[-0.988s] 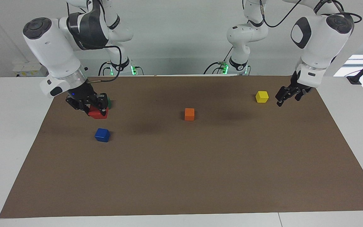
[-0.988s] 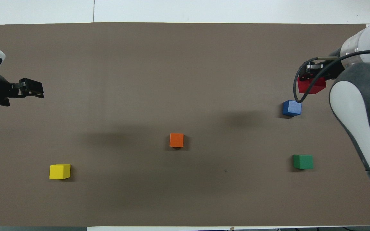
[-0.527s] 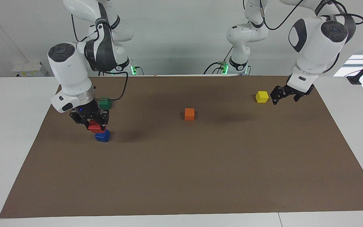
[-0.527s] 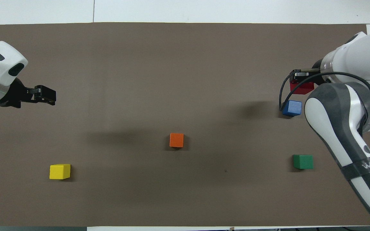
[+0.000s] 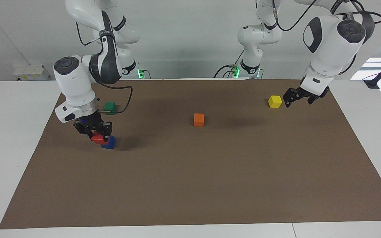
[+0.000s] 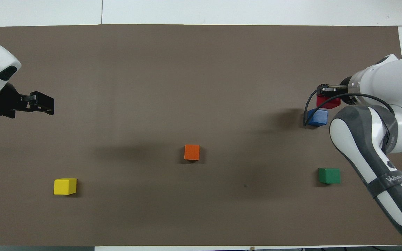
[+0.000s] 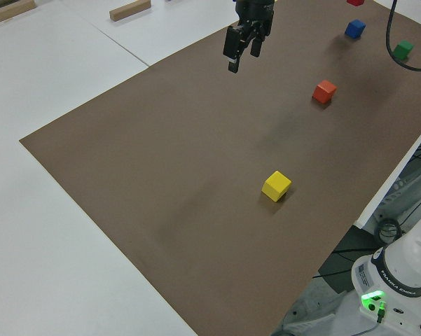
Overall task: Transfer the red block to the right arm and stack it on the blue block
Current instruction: 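Carry the red cube with the right gripper over the blue cube, then lower the red cube onto the blue cube with the right gripper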
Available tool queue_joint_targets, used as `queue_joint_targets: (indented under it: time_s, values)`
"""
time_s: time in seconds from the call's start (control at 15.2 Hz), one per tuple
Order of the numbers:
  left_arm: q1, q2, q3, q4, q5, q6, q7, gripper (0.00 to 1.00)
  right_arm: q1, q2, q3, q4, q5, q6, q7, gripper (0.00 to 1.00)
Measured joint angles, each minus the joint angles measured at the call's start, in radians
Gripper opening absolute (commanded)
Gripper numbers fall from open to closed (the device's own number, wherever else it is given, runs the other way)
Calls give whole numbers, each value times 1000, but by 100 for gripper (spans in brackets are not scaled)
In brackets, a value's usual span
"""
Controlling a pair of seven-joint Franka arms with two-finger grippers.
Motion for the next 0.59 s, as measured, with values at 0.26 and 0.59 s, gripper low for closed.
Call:
queue_joint_targets:
  time_s: [0.26, 0.59]
  values:
    - [-6, 8, 6, 4, 0, 0, 0, 100, -6, 0, 0, -45, 0, 40, 36, 0]
    - [-8, -2, 10, 21, 0, 1, 0, 100, -13, -5, 0, -77, 0, 42, 38, 0]
